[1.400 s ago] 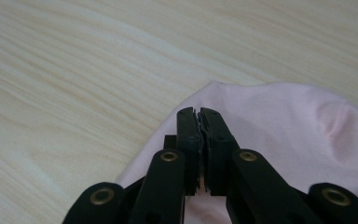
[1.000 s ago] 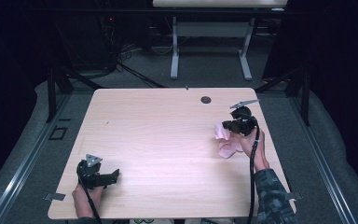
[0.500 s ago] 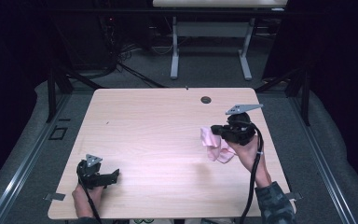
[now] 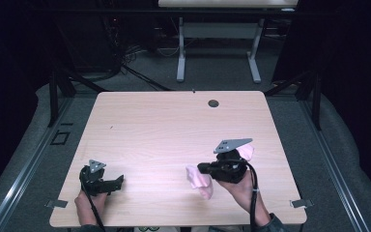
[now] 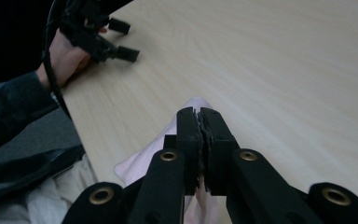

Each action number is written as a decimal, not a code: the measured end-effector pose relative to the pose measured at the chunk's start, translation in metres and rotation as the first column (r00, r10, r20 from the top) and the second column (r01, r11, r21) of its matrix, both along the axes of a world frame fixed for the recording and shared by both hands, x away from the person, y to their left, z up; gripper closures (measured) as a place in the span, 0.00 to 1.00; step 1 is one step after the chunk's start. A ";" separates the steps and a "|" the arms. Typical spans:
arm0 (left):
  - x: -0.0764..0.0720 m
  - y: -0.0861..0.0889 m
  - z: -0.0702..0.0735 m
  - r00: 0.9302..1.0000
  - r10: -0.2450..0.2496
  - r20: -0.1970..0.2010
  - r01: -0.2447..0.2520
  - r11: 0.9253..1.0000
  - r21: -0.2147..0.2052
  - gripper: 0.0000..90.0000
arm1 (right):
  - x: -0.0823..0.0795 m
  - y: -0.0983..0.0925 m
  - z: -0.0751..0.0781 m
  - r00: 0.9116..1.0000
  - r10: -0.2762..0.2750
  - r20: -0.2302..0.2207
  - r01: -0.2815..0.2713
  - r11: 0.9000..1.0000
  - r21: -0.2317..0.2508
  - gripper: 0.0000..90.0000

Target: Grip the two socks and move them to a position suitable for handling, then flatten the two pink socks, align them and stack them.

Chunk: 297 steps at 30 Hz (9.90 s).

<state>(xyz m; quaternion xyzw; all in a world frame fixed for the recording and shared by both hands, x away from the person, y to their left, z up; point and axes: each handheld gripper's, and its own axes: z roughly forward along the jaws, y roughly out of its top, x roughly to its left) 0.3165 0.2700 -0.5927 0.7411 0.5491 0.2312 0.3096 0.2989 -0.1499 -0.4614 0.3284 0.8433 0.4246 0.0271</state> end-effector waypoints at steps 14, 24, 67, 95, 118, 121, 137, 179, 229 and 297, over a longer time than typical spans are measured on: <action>0.000 0.000 0.000 1.000 0.001 0.000 -0.001 1.000 0.000 0.01 | 0.001 0.029 -0.094 0.990 0.027 -0.137 -0.044 0.991 -0.128 0.96; 0.000 0.000 0.000 1.000 0.001 0.000 -0.001 1.000 0.000 0.01 | -0.013 0.028 -0.093 0.989 0.066 -0.133 -0.080 0.991 -0.103 0.54; 0.000 0.000 0.000 1.000 0.000 0.000 0.000 1.000 0.000 0.01 | 0.126 -0.100 -0.094 0.888 -0.456 -0.056 0.427 0.865 -0.263 0.26; 0.000 0.000 0.000 1.000 -0.001 0.001 0.001 1.000 0.000 0.01 | 0.104 -0.089 -0.072 0.903 -0.428 0.049 0.429 0.888 -0.167 0.91; 0.000 0.000 0.000 1.000 -0.001 0.001 0.001 1.000 0.000 0.01 | 0.108 0.046 -0.072 0.990 -0.138 0.005 0.136 0.969 -0.206 0.90; 0.000 0.000 0.000 1.000 -0.001 0.001 0.001 1.000 0.000 0.01 | 0.111 0.054 -0.084 0.991 -0.131 -0.021 0.123 0.965 -0.233 0.89; 0.000 0.000 0.000 1.000 -0.001 0.002 0.001 1.000 0.000 0.02 | 0.096 0.036 -0.073 0.989 -0.145 -0.014 0.140 0.976 -0.167 0.31; -0.065 -0.105 0.047 0.983 -0.157 0.099 0.166 0.982 -0.094 0.00 | -0.012 -0.059 -0.088 0.954 -0.290 -0.077 0.282 0.955 -0.097 0.24; -0.078 -0.234 0.033 0.894 -0.447 0.032 0.446 0.895 0.032 0.96 | -0.015 -0.022 -0.106 0.956 -0.284 -0.078 0.275 0.955 -0.110 0.98; -0.060 -0.205 0.029 0.840 -0.540 -0.047 0.531 0.837 -0.133 0.99 | -0.037 -0.043 -0.072 0.962 -0.262 0.077 0.271 0.954 -0.129 0.97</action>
